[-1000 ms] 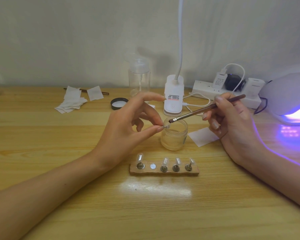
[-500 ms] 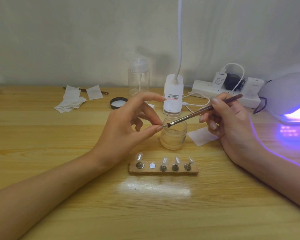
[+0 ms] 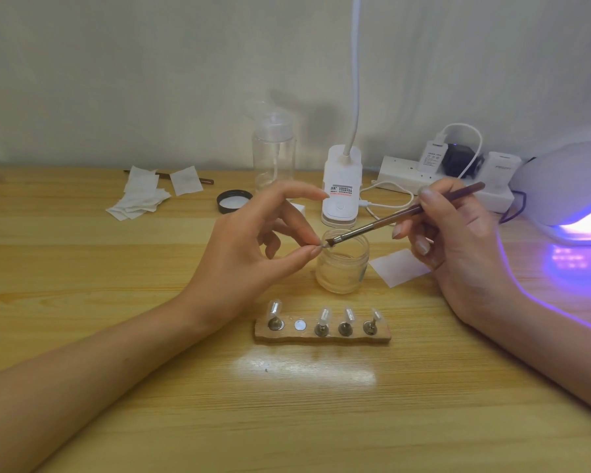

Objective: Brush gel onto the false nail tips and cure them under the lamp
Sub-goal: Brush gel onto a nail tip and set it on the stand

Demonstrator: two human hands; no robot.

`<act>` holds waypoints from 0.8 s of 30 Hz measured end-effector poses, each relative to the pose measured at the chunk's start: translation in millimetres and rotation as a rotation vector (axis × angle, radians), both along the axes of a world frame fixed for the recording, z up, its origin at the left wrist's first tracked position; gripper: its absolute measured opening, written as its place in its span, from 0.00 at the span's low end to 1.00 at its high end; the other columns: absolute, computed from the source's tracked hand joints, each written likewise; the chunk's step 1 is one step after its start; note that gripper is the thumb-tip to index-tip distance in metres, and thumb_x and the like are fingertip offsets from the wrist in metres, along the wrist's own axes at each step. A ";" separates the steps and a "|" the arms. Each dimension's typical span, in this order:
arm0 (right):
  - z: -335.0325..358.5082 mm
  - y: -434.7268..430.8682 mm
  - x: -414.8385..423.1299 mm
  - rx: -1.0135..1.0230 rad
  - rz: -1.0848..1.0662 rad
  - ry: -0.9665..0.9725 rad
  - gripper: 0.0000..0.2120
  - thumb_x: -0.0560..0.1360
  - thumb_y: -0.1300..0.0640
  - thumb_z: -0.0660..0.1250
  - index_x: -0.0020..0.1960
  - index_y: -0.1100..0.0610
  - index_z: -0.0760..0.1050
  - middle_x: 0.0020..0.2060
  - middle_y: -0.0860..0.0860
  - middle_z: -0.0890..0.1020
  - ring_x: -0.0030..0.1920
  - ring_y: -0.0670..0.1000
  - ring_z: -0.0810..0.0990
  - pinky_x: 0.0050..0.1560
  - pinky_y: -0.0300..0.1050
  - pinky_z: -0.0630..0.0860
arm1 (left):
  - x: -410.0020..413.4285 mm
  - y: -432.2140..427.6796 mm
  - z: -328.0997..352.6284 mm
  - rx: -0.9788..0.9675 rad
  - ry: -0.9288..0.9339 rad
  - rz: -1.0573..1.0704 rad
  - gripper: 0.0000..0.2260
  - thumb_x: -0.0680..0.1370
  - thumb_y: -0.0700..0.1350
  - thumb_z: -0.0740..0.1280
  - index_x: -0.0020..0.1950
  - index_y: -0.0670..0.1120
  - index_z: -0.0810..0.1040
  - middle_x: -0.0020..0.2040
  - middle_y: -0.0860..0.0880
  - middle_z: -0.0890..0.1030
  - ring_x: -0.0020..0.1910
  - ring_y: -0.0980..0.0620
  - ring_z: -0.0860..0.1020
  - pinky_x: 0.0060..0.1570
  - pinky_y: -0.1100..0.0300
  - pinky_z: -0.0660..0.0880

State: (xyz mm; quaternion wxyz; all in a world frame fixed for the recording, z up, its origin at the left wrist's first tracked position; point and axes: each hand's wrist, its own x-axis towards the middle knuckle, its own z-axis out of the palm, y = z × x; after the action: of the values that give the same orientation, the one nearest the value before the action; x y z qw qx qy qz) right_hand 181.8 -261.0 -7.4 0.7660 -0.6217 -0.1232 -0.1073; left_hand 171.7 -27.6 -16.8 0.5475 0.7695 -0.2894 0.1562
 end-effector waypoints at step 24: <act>-1.2 -0.7 -1.7 -0.058 -0.057 0.000 0.10 0.78 0.50 0.66 0.39 0.49 0.71 0.31 0.54 0.82 0.25 0.47 0.65 0.26 0.39 0.57 | 4.1 0.6 0.6 -0.093 0.192 -0.046 0.24 0.71 0.40 0.78 0.64 0.50 0.78 0.37 0.51 0.82 0.44 0.52 0.83 0.42 0.45 0.77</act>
State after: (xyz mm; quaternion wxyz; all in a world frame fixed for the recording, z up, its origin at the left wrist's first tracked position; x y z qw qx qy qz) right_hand 180.1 -261.7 -8.5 0.7444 -0.6468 -0.1085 -0.1252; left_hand 175.8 -27.1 -16.2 0.6112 0.7479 -0.2458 0.0823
